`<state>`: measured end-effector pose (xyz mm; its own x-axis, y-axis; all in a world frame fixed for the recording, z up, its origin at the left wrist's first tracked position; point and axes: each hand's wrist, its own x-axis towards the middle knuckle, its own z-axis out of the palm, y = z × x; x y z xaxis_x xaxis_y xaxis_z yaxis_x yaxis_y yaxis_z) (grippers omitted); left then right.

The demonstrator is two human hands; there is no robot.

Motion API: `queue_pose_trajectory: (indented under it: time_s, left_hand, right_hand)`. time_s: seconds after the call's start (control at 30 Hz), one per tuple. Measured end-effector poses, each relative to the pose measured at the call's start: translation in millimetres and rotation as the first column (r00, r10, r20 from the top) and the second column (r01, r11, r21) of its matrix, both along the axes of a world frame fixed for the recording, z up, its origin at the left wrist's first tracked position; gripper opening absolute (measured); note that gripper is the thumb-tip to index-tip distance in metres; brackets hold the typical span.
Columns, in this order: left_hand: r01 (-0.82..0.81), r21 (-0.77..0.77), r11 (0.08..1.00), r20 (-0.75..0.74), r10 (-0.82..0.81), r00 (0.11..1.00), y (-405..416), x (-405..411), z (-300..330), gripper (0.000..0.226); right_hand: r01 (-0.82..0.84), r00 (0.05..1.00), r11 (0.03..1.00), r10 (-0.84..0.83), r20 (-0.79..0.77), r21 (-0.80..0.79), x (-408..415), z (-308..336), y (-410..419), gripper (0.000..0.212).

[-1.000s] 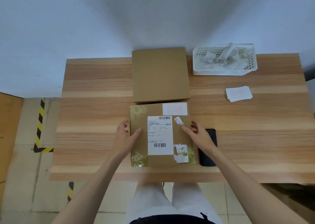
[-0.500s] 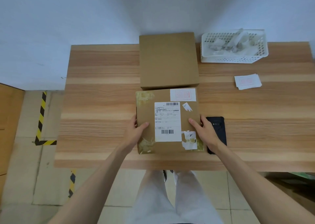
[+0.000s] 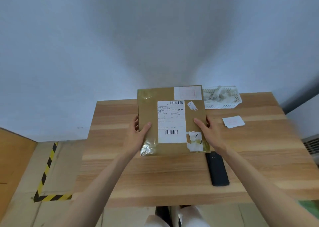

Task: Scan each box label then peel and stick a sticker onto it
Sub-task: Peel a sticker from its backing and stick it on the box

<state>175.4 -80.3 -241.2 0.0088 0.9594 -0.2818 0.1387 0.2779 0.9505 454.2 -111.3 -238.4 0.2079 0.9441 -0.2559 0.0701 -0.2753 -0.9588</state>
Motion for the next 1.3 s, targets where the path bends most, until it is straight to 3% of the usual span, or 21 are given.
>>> queue_pose_trajectory:
  time_s: [0.33,0.47,0.67,0.97,1.17,1.3]
  left_hand:
    - [0.171,0.290,0.942,-0.109,-0.144,0.983,55.8,77.6,114.3,0.060]
    - [0.258,0.332,0.907,-0.094,-0.241,0.966,57.9,142.4,127.7,0.057]
    - [0.449,0.350,0.822,-0.071,-0.455,0.888,44.1,251.2,126.3,0.058]
    - [0.735,0.308,0.604,-0.021,-0.768,0.640,-6.0,400.2,131.2,0.052]
    - [0.884,0.301,0.359,0.006,-0.927,0.374,-62.7,472.1,128.3,0.053]
    - [0.912,0.342,0.226,-0.021,-0.969,0.248,-112.9,511.3,130.9,0.049]
  right_hand:
    - [0.166,0.978,0.953,-0.191,0.077,0.254,74.8,102.6,14.8,0.039]
    - [0.246,0.958,0.924,-0.278,0.073,0.293,127.8,125.3,-12.7,0.032]
    - [0.427,0.868,0.851,-0.481,0.124,0.306,203.8,135.0,-81.9,0.038]
    - [0.729,0.598,0.624,-0.781,0.180,0.281,260.9,149.5,-213.1,0.035]
    - [0.855,0.401,0.446,-0.893,0.206,0.266,272.3,151.5,-310.0,0.042]
    - [0.908,0.272,0.331,-0.932,0.242,0.257,271.7,155.2,-368.1,0.046]
